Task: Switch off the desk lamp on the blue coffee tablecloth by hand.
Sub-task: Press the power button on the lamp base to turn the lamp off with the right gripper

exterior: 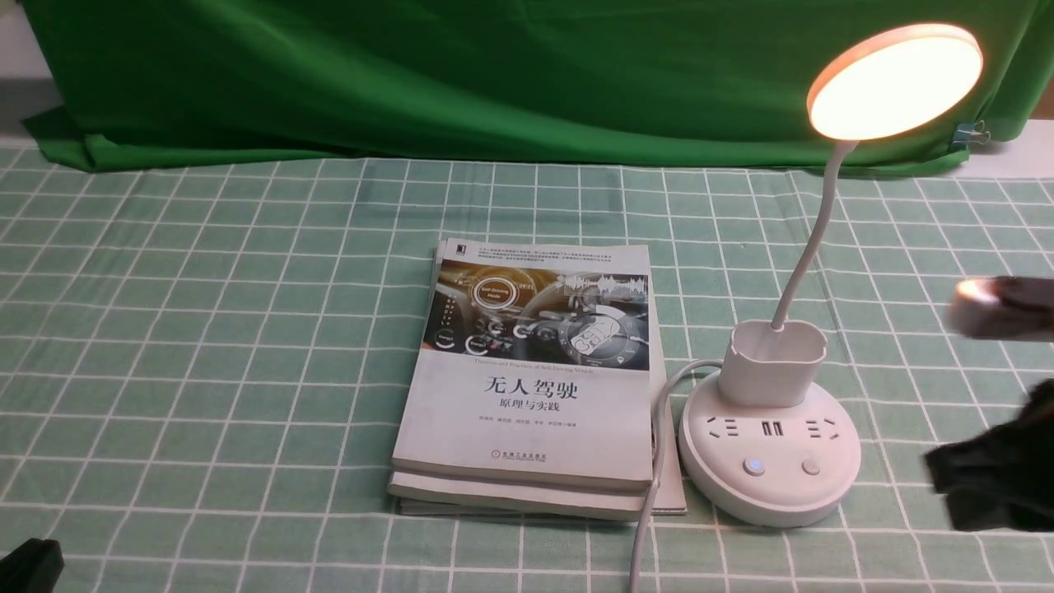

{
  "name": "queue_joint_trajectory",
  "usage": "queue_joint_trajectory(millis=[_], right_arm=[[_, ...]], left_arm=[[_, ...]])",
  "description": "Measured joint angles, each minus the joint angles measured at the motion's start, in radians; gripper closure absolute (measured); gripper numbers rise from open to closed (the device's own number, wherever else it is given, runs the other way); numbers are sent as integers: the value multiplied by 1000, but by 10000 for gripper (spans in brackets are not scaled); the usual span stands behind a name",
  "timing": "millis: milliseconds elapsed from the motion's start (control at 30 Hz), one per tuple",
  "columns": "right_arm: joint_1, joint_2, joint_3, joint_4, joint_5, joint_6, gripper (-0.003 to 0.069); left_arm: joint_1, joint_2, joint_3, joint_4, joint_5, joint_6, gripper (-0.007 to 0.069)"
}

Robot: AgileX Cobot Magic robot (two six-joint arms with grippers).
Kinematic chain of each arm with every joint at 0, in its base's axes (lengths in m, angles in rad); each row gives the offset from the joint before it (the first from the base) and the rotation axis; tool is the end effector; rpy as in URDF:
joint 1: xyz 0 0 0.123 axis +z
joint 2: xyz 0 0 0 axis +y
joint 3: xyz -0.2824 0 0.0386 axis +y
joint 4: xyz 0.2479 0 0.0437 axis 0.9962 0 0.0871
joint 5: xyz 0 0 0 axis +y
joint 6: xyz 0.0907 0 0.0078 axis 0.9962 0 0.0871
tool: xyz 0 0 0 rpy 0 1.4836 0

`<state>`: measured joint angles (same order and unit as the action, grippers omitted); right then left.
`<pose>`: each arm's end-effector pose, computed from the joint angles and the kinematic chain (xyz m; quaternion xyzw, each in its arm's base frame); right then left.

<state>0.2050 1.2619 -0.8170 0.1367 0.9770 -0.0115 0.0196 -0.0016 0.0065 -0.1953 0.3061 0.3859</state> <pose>0.2083 0.0538 0.2486 -0.0759 0.9883 0.0718 0.1111 0.0544 -0.0043 0.1838 0.0882 0.7748 0.0457 0.6243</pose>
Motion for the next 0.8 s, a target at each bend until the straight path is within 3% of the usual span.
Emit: queue_joint_trajectory(millis=[333, 800], right_arm=[[112, 216, -111, -8, -86, 20, 627], [118, 376, -184, -15, -175, 12, 627]], left_arm=[[0, 0, 0, 0, 0, 0, 624], [0, 0, 0, 0, 0, 0, 624]])
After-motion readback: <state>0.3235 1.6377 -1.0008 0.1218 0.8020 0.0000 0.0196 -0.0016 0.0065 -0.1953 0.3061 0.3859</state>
